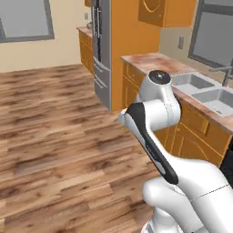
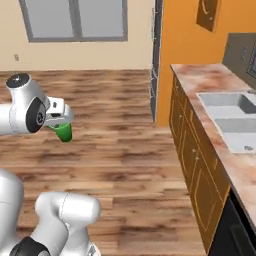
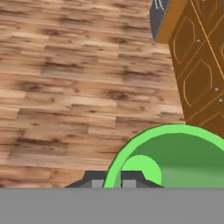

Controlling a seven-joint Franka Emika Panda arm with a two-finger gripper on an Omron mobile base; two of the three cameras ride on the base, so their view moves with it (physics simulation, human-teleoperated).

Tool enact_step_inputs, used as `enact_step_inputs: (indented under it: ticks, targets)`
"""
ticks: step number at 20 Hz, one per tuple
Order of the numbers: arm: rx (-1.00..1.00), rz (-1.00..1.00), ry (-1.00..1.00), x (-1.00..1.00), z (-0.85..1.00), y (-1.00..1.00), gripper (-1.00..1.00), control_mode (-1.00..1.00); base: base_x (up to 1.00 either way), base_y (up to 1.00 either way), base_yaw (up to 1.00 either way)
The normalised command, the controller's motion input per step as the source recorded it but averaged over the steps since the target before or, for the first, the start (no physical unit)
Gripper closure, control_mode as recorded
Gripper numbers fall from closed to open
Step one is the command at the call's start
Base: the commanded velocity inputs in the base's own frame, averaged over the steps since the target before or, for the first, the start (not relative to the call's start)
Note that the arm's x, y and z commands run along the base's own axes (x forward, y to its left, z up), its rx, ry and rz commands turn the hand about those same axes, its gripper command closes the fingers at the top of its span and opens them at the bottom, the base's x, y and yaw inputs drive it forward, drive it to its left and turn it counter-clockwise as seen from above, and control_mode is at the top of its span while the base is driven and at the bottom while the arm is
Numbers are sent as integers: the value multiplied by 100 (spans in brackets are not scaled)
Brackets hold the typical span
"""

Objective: Place the pitcher and cup on the dining counter for serving.

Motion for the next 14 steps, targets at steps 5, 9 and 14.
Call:
enact_step_inputs:
  ticks: [5,9,14]
  targets:
    - [0,0,0,0,0,0,100,100,-3,0,100]
    - [0,0,0,0,0,0,100,100,0,0,100]
    - [0,0,0,0,0,0,100,100,13,-1,99]
